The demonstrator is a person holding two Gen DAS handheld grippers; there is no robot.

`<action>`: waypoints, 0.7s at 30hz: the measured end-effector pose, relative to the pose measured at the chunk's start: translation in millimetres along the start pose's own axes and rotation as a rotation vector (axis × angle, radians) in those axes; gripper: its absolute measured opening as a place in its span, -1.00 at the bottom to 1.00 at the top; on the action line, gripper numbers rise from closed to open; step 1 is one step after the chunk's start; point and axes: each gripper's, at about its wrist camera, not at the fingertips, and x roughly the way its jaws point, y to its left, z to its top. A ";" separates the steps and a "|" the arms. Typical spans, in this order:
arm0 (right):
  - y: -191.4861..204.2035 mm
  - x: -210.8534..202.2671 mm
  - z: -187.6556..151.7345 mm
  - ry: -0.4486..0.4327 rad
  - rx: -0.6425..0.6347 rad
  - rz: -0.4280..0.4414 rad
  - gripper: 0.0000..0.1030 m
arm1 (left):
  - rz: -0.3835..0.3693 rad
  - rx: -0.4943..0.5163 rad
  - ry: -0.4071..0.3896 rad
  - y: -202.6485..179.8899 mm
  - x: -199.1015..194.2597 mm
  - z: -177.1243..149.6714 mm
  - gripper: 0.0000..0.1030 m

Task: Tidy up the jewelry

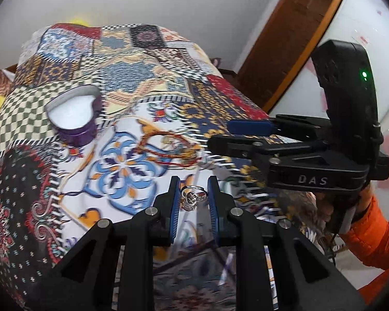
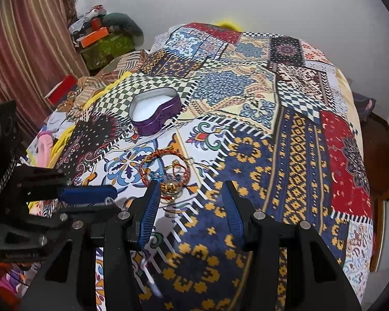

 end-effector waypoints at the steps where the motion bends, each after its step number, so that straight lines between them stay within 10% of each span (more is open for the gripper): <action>1: -1.1 -1.2 -0.5 0.000 0.005 -0.002 -0.13 | 0.013 0.008 -0.005 -2.9 -0.3 -0.1 -0.61; 21: 30.3 23.9 3.2 0.041 -0.093 0.001 -0.13 | 0.424 -0.141 -0.140 89.2 -66.7 -16.8 -0.61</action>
